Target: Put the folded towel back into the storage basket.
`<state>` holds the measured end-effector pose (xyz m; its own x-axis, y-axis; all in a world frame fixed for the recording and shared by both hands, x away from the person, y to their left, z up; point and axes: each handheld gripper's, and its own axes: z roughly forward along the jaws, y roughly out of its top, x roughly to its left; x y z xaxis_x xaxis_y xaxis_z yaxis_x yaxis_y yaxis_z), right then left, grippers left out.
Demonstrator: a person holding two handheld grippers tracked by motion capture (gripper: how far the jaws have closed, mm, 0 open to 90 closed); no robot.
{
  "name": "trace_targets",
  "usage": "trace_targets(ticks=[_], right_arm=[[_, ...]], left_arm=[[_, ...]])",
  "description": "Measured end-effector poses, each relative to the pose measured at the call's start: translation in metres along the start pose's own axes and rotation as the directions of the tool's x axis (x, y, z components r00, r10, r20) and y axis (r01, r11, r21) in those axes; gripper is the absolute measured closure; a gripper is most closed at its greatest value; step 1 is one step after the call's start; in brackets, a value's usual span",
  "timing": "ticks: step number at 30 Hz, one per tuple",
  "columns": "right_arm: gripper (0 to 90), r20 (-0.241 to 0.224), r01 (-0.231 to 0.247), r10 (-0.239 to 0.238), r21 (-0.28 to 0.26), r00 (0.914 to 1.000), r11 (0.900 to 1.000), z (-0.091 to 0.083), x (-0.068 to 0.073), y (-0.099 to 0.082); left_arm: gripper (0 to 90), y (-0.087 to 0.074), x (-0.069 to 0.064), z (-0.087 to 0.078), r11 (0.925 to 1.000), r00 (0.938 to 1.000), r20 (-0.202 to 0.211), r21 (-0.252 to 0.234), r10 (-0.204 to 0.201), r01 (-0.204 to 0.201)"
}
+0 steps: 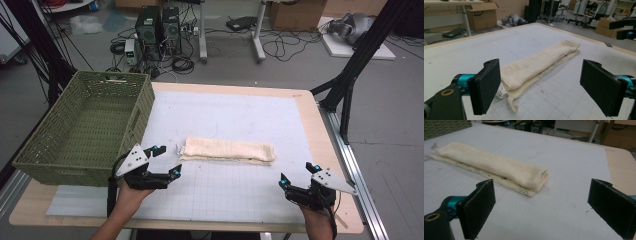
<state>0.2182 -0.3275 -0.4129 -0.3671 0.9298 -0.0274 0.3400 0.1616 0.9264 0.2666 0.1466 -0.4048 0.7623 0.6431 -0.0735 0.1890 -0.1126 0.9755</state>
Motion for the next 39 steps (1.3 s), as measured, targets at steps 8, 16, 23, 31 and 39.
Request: trace_targets(ticks=[8,16,23,31,39], right_arm=[[6.2,0.001,0.007,-0.007,0.006,1.0,1.0,0.001,0.001,0.0],[6.2,-0.002,0.002,-0.002,0.003,1.0,1.0,0.001,0.001,0.001],[6.2,-0.008,0.004,-0.004,0.01,1.0,0.9999,0.002,0.002,0.001],[6.2,-0.01,0.011,-0.01,0.016,0.9999,0.9998,0.002,0.001,0.0],[6.2,-0.018,0.015,-0.015,0.023,0.9997,0.9996,0.004,0.002,0.0]], left_arm=[[17.3,0.01,-0.002,0.002,0.9997,0.9989,0.04,0.003,-0.026,0.026],[17.2,0.022,0.003,0.008,0.9986,0.9976,0.049,0.023,-0.049,0.048],[17.9,0.031,0.013,0.023,0.9938,0.9939,0.059,0.068,-0.093,0.089],[17.8,0.038,0.019,0.042,0.9895,0.9949,0.042,0.116,-0.092,0.087],[19.6,0.033,0.028,0.06,0.9798,0.9944,0.003,0.171,-0.105,0.103]])
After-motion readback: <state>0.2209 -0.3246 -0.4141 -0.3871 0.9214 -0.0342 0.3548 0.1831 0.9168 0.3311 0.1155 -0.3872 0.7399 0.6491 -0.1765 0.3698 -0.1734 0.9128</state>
